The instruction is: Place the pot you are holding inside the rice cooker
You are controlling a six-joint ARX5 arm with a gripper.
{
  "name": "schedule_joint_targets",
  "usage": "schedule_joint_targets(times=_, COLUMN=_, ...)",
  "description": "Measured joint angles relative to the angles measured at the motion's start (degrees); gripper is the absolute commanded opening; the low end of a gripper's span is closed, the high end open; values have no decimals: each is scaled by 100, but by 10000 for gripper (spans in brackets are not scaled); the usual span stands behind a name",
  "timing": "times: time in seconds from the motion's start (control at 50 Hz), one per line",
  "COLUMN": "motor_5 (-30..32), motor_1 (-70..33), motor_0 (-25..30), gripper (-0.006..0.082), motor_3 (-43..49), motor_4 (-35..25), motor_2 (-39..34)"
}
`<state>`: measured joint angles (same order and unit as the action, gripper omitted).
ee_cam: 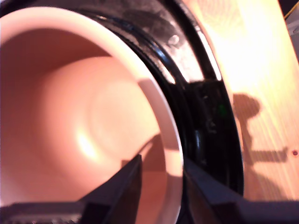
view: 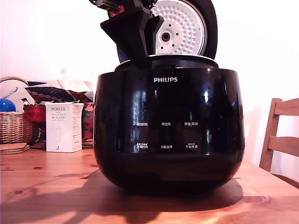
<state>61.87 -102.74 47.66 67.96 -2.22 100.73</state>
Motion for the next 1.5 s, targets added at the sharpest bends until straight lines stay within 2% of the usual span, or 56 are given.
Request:
schedule_joint_targets(times=0.26, motor_5=-155, motor_1=35, motor_0=26, gripper=224, motor_3=92, motor_4=127, motor_2=15)
schedule_joint_targets(times=0.4, motor_5=-245, motor_1=136, motor_0=24, gripper=224, motor_3=433, motor_4=153, motor_2=26)
schedule_joint_targets(times=0.7, motor_5=-863, motor_1=227, motor_0=63, gripper=216, motor_3=549, motor_4=199, motor_2=55)
schedule_joint_targets(times=0.78, motor_5=-1032, motor_1=227, motor_0=94, gripper=155, motor_3=614, motor_4=205, motor_2=181)
schedule_joint_targets(times=0.88, motor_5=-1296, motor_1=227, motor_0=107, gripper=4, motor_3=643, motor_4=205, motor_2=570)
schedule_joint_targets(times=0.9, motor_5=-1648, motor_1=227, motor_0=107, gripper=-22, motor_3=645, motor_4=203, motor_2=662)
schedule_joint_targets(times=0.94, motor_5=-1670, motor_1=227, motor_0=107, gripper=-20, motor_3=645, motor_4=201, motor_2=850)
schedule_joint_targets(times=0.96, motor_5=-1908, motor_1=227, motor_0=107, gripper=-20, motor_3=643, motor_4=203, motor_2=931)
schedule_joint_targets(times=1.06, motor_5=-2249, motor_1=267, motor_0=87, gripper=-21, motor_3=678, motor_4=205, motor_2=1239)
schedule_joint_targets(times=1.16, motor_5=-2837, motor_1=358, motor_0=-46, gripper=-21, motor_3=658, motor_4=192, motor_2=1314)
schedule_joint_targets(times=1.24, motor_5=-2837, motor_1=417, motor_0=-225, gripper=-21, motor_3=608, motor_4=177, motor_2=1314)
schedule_joint_targets(times=1.26, motor_5=-3095, motor_1=435, motor_0=-293, gripper=-21, motor_3=566, motor_4=168, motor_2=1314)
schedule_joint_targets(times=1.3, motor_5=-3095, motor_1=457, motor_0=-455, gripper=-21, motor_3=468, motor_4=168, motor_2=1314)
schedule_joint_targets(times=1.32, motor_5=-3381, motor_1=472, motor_0=-535, gripper=-21, motor_3=420, motor_4=168, motor_2=1314)
schedule_joint_targets(times=1.36, motor_5=-3392, motor_1=498, motor_0=-743, gripper=-20, motor_3=328, motor_4=168, motor_2=1314)
schedule_joint_targets(times=1.38, motor_5=-3654, motor_1=511, motor_0=-837, gripper=-21, motor_3=286, motor_4=170, motor_2=1314)
schedule_joint_targets(times=1.42, motor_5=-3689, motor_1=544, motor_0=-1075, gripper=-21, motor_3=199, motor_4=170, motor_2=1314)
schedule_joint_targets(times=1.44, motor_5=-3906, motor_1=553, motor_0=-1165, gripper=-21, motor_3=160, motor_4=168, motor_2=1314)
schedule_joint_targets(times=1.5, motor_5=-3967, motor_1=627, motor_0=-1471, gripper=-20, motor_3=48, motor_4=146, motor_2=1314)
